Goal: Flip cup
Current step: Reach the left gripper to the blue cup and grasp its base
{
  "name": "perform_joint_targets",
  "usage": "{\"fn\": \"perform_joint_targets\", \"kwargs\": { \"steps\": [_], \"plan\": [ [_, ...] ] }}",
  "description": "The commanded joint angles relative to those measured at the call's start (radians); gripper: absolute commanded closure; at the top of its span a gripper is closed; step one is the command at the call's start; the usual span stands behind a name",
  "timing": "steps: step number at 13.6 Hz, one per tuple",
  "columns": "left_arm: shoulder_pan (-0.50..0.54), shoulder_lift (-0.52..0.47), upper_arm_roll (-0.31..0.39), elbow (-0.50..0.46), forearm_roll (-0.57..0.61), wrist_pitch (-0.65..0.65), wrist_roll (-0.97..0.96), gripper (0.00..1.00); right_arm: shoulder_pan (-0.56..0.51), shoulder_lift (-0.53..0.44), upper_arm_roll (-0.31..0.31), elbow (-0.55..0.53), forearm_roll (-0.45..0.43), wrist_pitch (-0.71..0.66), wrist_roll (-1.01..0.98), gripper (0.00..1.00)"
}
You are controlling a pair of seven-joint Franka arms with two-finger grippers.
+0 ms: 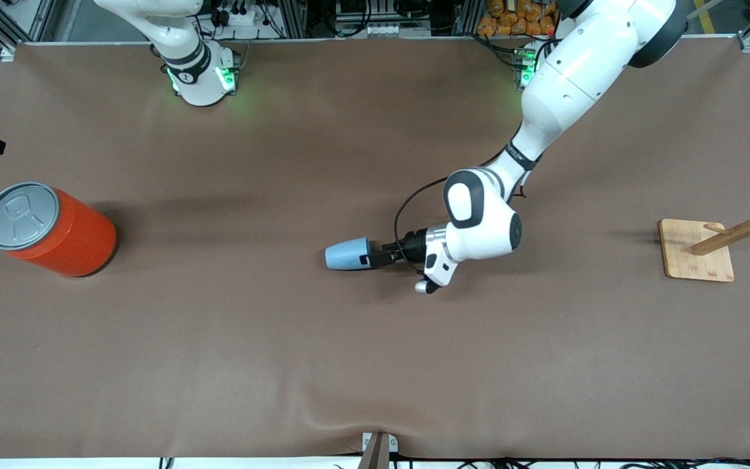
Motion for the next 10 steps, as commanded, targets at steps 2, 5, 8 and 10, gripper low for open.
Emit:
{"fn": "perform_joint_targets", "kwargs": {
  "steps": [2,5,8,10],
  "plan": [
    [-0.026,0.021,0.002,0.012,-0.041,0.038,0.031,0.08,-0.039,-0.006,0.011,0.033,-0.023,-0.087,-0.012,0.0],
    [-0.052,0.04,0.002,0.017,-0.07,0.077,0.045,0.12,-0.037,-0.007,0.015,0.035,-0.008,-0.088,-0.014,0.0],
    [-0.075,0.051,0.002,0.018,-0.14,0.097,0.115,0.33,-0.034,-0.009,0.02,0.048,-0.006,-0.093,-0.015,0.0],
    [-0.075,0.051,0.004,0.018,-0.182,0.098,0.167,0.69,-0.025,-0.009,0.029,0.086,-0.003,-0.126,-0.012,0.0]
  ]
}}
